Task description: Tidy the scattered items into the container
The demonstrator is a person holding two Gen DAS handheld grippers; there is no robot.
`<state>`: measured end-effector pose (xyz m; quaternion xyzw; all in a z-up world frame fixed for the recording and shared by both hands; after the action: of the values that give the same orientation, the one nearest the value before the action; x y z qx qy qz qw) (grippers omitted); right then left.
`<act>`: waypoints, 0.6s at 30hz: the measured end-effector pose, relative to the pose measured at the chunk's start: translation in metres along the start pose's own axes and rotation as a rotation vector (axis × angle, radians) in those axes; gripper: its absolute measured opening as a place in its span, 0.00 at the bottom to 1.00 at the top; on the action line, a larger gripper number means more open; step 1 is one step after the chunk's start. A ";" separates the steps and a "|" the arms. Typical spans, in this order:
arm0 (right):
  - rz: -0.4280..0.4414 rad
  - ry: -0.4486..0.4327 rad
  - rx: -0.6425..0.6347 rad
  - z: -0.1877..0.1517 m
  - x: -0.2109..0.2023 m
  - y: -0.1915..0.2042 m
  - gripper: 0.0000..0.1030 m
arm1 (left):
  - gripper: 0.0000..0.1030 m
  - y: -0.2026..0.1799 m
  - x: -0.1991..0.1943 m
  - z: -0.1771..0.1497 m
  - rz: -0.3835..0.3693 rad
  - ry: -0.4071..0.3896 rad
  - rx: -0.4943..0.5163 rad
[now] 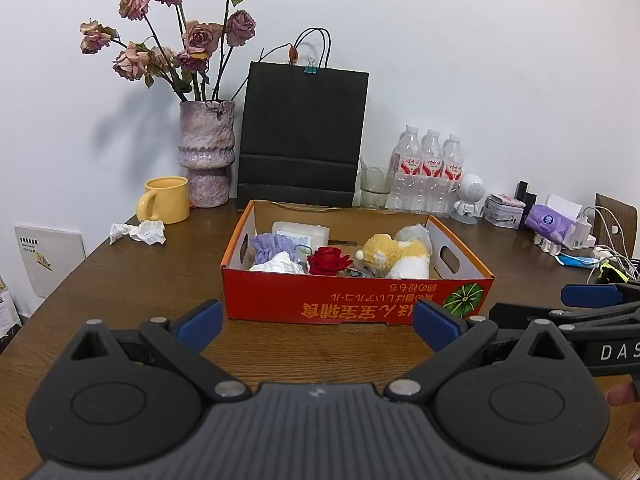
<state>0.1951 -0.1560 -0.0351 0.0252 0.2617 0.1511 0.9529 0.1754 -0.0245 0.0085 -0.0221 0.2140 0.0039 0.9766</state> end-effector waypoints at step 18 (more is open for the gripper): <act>-0.004 0.007 0.007 -0.003 0.003 -0.003 1.00 | 1.00 -0.001 0.003 -0.002 0.004 0.006 0.004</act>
<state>0.1969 -0.1586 -0.0394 0.0276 0.2654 0.1481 0.9523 0.1774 -0.0259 0.0056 -0.0197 0.2169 0.0053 0.9760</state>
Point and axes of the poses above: each gripper's, at about its wrist camera, not at the fingertips, and x roughly the way its jaws point, y to its left, z to its top, the point moved 10 cm from there along x, roughly the way its jaws point, and after that the axes turned 3 degrees about x, right-handed, at the moved point
